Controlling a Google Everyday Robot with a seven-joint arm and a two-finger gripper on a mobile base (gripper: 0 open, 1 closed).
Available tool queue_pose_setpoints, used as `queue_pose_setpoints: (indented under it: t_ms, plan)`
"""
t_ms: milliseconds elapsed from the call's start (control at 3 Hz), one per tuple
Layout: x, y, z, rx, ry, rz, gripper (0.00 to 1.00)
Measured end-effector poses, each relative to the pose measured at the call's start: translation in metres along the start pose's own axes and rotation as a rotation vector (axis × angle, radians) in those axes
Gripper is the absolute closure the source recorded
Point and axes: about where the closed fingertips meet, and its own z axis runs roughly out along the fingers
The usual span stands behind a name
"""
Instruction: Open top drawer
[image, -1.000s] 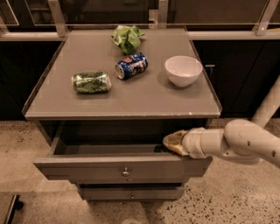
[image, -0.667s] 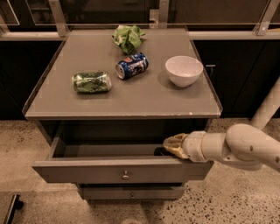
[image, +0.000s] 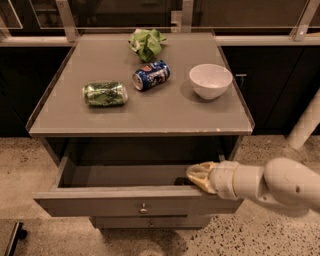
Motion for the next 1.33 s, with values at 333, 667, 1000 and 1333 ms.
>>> queue_pose_setpoints:
  t_ms: [333, 667, 1000, 1333]
  plan:
    - [-0.001, 0.004, -0.002, 0.005, -0.003, 0.006, 1.00]
    - [-0.001, 0.028, -0.013, 0.037, -0.020, 0.040, 1.00]
    - [-0.003, 0.044, -0.018, 0.062, -0.024, 0.052, 1.00]
    - [-0.010, 0.054, -0.034, 0.109, -0.039, 0.054, 1.00]
